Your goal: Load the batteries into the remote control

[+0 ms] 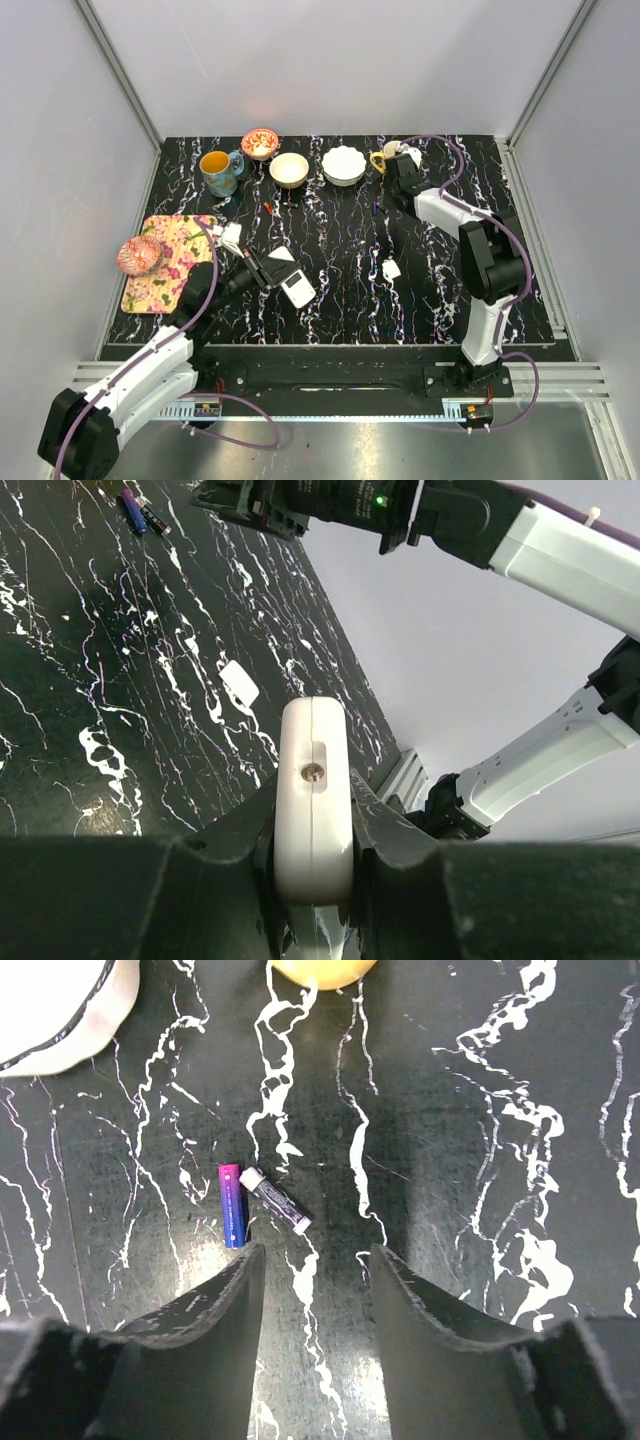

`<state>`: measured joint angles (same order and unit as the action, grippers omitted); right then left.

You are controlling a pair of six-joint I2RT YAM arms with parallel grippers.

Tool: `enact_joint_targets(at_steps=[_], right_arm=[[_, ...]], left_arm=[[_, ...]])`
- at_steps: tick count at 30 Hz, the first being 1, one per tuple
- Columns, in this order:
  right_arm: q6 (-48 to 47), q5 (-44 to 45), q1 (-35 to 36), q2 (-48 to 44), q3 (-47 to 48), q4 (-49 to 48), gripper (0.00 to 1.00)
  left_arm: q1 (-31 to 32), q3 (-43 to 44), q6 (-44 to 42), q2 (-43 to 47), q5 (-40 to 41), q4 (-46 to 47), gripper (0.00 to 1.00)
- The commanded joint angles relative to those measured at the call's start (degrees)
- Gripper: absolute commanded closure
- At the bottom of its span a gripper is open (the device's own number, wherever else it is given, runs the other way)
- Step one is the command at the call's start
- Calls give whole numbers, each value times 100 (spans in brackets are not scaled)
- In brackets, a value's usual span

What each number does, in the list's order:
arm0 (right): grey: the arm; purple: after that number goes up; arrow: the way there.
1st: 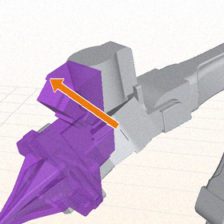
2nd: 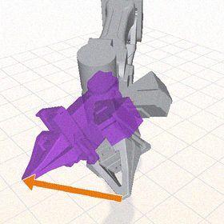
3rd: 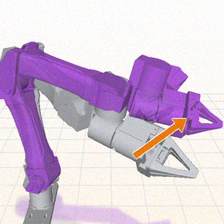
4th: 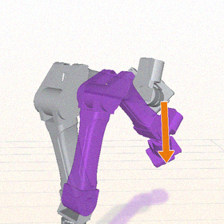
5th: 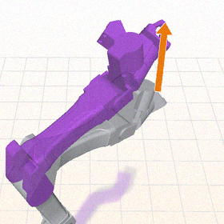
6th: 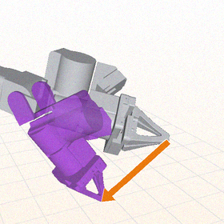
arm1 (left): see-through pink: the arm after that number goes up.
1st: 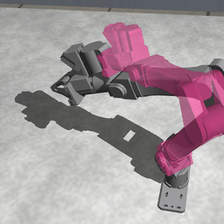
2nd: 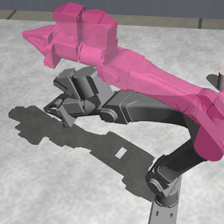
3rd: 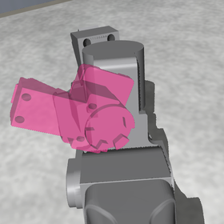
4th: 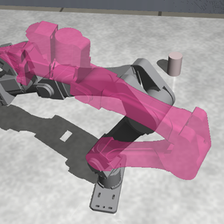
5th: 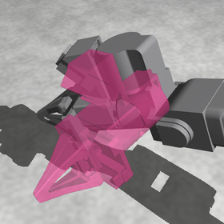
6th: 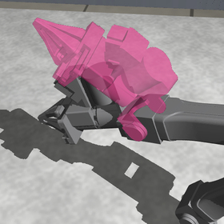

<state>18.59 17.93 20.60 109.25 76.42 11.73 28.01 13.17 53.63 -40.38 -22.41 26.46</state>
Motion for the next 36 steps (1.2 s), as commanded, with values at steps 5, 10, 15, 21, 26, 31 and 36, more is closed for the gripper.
enact_joint_targets(at_steps=[5, 10, 15, 21, 26, 31, 36], right_arm=[[-128, -422, 32, 290, 312, -223, 37], [-303, -300, 128, 404, 355, -329, 35], [-654, -176, 128, 623, 496, -241, 41], [-804, -246, 128, 817, 479, -320, 46], [-945, -203, 137, 958, 593, -329, 50], [-1042, -203, 128, 1150, 786, -303, 52], [-1024, -299, 120, 1274, 813, -399, 56]], left_arm=[[99, 450, -353, -172, 229, -115, 100], [91, 432, -326, -286, 281, -44, 100], [91, 406, -318, -277, 299, -62, 100], [91, 458, -379, -295, 282, -114, 100], [91, 467, -406, -312, 290, -167, 100], [91, 467, -406, -339, 290, -176, 100], [91, 494, -432, -365, 282, -229, 100]])
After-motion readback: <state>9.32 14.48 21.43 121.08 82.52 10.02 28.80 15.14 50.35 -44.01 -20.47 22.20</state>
